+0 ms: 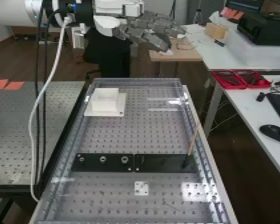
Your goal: Grab the drill bit and place it in the clear container
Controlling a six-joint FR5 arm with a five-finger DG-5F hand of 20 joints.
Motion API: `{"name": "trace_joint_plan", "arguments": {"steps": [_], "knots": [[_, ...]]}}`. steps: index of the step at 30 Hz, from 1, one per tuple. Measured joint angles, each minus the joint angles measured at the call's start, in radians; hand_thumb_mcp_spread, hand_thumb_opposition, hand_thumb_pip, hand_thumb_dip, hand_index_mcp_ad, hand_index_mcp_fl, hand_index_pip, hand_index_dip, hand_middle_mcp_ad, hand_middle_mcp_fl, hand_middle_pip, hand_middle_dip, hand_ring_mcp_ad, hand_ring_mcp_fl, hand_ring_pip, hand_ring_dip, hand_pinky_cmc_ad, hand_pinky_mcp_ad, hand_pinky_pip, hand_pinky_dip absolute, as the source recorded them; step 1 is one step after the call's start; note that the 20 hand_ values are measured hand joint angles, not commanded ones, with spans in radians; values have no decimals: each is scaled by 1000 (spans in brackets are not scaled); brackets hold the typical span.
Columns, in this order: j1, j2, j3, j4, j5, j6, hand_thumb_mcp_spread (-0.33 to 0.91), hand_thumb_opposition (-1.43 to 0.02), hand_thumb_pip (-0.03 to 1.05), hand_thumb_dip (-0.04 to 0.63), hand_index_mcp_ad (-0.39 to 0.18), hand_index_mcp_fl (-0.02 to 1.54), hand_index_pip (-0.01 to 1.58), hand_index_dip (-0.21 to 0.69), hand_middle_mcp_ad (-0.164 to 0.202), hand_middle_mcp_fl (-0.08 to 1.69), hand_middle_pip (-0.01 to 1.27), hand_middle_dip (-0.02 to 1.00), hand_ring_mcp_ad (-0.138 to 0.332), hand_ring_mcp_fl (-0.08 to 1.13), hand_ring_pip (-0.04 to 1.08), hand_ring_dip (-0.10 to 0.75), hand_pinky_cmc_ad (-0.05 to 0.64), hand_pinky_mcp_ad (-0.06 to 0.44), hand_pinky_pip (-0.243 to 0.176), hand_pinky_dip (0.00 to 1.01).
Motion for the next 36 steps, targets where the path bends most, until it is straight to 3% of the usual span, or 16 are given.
{"name": "trace_joint_plan", "arguments": {"steps": [36], "knots": [[-12,3,0,4,-18,2,215,-642,229,21,-37,155,86,316,96,134,134,138,232,12,98,30,480,347,-105,339]]}}
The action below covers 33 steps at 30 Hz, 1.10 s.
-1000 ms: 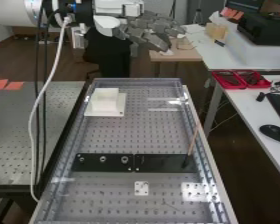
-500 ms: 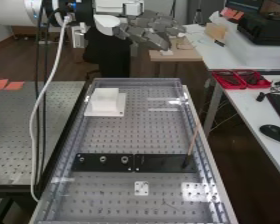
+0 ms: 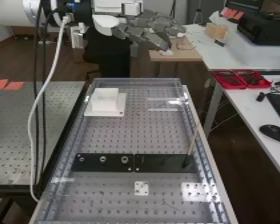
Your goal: Grab the drill bit and place it in the clear container
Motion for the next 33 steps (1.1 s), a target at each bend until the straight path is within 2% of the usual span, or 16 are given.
{"name": "trace_joint_plan", "arguments": {"steps": [33], "knots": [[-2,-3,8,-1,-4,3,215,-642,229,21,-37,155,86,312,101,136,134,138,236,12,96,30,480,347,-105,344]]}}
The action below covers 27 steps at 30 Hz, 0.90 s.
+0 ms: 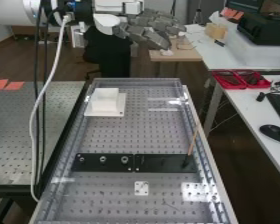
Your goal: Grab the drill bit and place it in the clear container
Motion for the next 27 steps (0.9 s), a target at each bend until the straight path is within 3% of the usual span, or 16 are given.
{"name": "trace_joint_plan", "arguments": {"steps": [27], "knots": [[0,-2,1,5,0,6,215,-642,230,24,-38,155,86,316,101,136,134,138,236,12,96,30,480,347,-105,342]]}}
